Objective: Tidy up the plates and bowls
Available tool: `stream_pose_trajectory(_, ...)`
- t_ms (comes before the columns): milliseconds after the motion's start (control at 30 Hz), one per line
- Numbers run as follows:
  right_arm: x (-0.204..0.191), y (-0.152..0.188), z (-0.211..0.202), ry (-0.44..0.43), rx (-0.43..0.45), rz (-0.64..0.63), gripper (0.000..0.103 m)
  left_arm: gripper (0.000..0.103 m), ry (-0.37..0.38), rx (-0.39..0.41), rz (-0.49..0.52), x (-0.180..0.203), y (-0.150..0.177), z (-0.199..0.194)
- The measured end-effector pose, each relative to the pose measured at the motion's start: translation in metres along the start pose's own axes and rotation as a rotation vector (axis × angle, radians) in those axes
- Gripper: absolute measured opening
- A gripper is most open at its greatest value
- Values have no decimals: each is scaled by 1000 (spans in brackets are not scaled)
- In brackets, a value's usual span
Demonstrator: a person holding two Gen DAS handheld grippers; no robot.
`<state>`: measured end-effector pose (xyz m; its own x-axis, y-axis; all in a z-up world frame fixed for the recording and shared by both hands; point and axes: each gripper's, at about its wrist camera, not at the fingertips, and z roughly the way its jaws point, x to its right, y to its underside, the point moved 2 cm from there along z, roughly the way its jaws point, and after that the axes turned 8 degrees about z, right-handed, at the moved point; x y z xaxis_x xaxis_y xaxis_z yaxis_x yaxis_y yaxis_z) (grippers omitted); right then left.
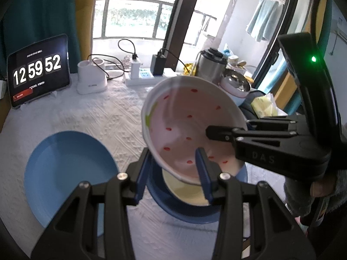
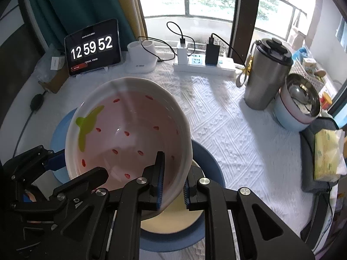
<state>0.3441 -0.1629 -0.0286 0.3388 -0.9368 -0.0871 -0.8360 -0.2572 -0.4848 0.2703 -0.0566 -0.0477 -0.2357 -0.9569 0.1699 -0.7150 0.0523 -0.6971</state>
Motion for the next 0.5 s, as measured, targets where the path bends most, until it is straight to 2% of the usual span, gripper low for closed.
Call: stream_pose_trajectory(500, 20, 25, 6, 7, -31, 48, 16, 43, 25, -60, 29, 19, 16, 14)
